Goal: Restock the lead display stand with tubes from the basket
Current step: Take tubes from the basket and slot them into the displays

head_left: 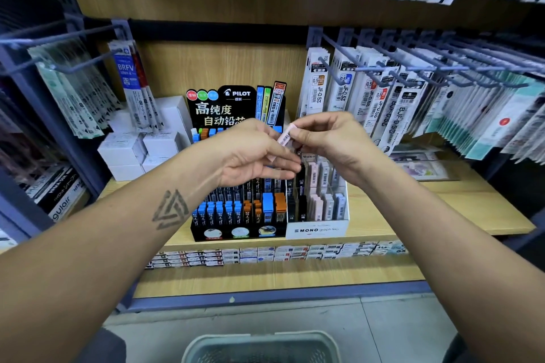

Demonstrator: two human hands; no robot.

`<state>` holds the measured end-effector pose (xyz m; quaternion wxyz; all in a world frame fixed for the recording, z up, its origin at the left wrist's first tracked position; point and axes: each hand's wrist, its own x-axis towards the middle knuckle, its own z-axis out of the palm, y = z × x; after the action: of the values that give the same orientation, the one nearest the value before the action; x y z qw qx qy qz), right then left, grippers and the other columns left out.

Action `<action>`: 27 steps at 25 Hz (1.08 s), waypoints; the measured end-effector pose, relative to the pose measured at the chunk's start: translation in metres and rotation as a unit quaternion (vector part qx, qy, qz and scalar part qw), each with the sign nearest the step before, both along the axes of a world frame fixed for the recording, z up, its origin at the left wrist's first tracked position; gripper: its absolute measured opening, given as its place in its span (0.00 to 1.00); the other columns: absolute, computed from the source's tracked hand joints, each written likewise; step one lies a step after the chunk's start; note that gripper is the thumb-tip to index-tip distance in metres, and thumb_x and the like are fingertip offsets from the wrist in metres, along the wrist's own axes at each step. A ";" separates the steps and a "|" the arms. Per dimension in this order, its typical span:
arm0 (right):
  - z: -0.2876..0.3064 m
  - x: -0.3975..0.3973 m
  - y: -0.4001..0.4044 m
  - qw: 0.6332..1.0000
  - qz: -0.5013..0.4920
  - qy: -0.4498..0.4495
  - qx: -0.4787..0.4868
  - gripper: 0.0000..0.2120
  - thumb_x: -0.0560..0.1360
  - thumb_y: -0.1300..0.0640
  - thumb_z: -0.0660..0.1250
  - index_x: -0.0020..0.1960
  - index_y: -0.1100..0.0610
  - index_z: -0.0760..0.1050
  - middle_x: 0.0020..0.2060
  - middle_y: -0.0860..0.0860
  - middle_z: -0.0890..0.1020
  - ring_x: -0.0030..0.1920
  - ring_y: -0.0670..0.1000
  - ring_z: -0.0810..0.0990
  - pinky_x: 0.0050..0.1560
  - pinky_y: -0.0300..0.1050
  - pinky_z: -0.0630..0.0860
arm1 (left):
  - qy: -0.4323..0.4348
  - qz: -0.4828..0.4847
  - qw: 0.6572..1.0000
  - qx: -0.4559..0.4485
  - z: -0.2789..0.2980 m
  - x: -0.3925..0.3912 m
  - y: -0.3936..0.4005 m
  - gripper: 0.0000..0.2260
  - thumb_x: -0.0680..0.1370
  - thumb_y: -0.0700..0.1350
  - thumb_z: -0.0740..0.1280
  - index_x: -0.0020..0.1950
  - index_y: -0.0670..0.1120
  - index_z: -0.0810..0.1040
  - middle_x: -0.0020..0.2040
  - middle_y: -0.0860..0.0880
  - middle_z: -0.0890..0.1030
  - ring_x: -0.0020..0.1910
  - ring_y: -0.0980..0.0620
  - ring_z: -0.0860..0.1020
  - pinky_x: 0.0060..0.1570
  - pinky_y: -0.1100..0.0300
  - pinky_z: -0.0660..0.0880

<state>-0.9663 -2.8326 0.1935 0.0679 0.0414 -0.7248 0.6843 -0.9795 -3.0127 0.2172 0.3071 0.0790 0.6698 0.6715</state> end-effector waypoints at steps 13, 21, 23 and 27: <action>0.009 0.019 0.033 0.999 -0.008 0.031 0.000 0.08 0.72 0.69 0.74 0.51 0.66 0.82 0.44 0.66 0.84 0.42 0.57 0.83 0.43 0.44 0.81 | 0.061 -0.001 0.998 -0.033 -0.004 0.007 0.029 0.07 0.82 0.31 0.62 0.57 0.35 0.78 0.49 0.35 0.85 0.50 0.41 0.85 0.50 0.51 0.83; 0.013 -0.007 0.062 0.949 -0.202 0.077 0.228 0.06 0.73 0.63 0.76 0.45 0.53 0.84 0.36 0.48 0.84 0.40 0.48 0.84 0.50 0.45 0.82 | 0.269 0.071 0.947 -0.163 -0.006 -0.006 0.044 0.12 0.80 0.31 0.64 0.63 0.39 0.77 0.52 0.44 0.82 0.46 0.49 0.85 0.48 0.55 0.83; 0.006 -0.013 0.059 0.926 -0.216 0.071 0.302 0.04 0.74 0.61 0.75 0.47 0.53 0.84 0.36 0.47 0.83 0.40 0.49 0.84 0.52 0.48 0.82 | 0.399 0.040 0.881 -0.252 -0.010 -0.007 0.043 0.13 0.80 0.33 0.63 0.60 0.44 0.81 0.54 0.49 0.83 0.49 0.53 0.83 0.53 0.59 0.81; 0.001 -0.015 0.046 0.880 -0.202 0.098 0.417 0.05 0.76 0.58 0.73 0.52 0.55 0.85 0.41 0.49 0.85 0.45 0.49 0.84 0.57 0.46 0.79 | 0.542 -0.107 0.734 -0.394 -0.025 -0.005 0.044 0.21 0.76 0.31 0.58 0.63 0.45 0.80 0.59 0.46 0.81 0.51 0.49 0.80 0.57 0.53 0.78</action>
<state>-0.9808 -2.7867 0.1941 0.2523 -0.0146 -0.9255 0.2822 -0.9843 -2.9683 0.1919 -0.0349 0.3724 0.9146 0.1535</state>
